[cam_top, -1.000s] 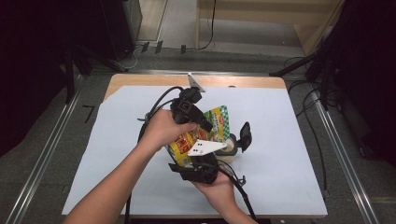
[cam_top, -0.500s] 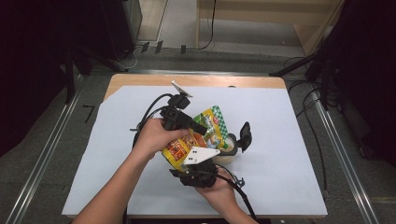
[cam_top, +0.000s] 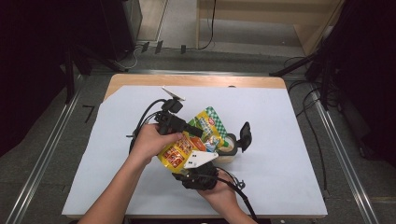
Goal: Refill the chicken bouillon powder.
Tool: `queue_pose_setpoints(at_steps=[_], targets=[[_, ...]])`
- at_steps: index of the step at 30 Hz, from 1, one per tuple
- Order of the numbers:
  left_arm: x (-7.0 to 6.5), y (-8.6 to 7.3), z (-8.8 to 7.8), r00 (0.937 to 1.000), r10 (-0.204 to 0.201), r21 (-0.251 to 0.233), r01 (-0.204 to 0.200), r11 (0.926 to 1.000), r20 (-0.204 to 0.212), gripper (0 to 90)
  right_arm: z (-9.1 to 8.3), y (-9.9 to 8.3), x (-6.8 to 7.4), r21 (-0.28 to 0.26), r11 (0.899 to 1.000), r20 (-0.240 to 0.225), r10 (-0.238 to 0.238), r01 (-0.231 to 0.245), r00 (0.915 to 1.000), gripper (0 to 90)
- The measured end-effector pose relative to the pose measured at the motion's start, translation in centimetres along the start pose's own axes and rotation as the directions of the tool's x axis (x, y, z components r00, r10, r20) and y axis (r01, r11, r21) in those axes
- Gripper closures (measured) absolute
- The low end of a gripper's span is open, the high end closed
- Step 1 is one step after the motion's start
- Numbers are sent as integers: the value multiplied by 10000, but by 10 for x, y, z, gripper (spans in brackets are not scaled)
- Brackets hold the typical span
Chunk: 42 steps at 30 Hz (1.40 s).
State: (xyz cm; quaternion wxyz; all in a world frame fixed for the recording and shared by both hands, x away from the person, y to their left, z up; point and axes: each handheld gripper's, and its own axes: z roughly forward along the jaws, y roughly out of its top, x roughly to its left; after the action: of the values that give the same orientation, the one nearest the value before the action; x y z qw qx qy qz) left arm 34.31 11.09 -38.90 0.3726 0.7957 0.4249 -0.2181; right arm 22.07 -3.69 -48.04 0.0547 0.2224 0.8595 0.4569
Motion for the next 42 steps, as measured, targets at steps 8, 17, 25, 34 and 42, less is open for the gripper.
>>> queue_pose_setpoints(at_steps=[8, 17, 25, 34, 42], targets=[[1, -4, -1, 10000, 86, -96, -86, 9999, 1, 838, 2, -5, -2, 38, 9999, -74, 114, -114, 9999, 627], [2, -9, -2, 10000, 81, -161, -80, 9998, 25, 834, 4, -8, -2, 113, 9999, -56, -7, 7, 10000, 621], [2, -15, -7, 9992, 262, -242, -269, 9993, -296, 862, 7, -10, -2, 184, 9998, -246, 125, -121, 9996, 599], [6, -21, -17, 9996, 232, -295, -236, 9993, -143, 876, 10, -13, -4, 180, 9990, -347, 418, -412, 9985, 576], [10, -23, -31, 9997, 73, -645, -58, 9979, 224, 878, 8, -12, -8, 24, 9980, -307, 638, -637, 9975, 545]])
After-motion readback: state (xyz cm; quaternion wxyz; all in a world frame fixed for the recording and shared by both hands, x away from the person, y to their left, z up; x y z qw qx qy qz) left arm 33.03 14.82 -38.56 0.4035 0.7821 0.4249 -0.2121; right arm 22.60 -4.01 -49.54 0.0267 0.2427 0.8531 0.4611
